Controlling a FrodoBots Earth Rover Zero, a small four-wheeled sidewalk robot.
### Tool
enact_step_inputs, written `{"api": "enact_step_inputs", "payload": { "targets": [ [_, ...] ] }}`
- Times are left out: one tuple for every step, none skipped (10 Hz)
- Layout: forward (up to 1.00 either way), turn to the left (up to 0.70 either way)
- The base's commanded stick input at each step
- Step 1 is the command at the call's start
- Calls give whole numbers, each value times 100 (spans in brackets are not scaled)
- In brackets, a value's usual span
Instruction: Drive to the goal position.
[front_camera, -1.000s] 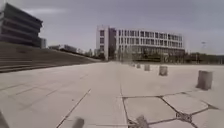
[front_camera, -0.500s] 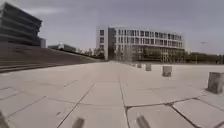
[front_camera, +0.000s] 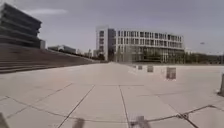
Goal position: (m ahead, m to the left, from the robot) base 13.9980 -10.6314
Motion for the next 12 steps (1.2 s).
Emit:
{"api": "enact_step_inputs", "payload": {
  "targets": [
    [70,0],
    [70,0],
    [70,0],
    [70,0],
    [70,0],
    [70,0],
    [70,0],
    [70,0],
    [70,0],
    [70,0],
    [70,0],
    [70,0]
  ]
}}
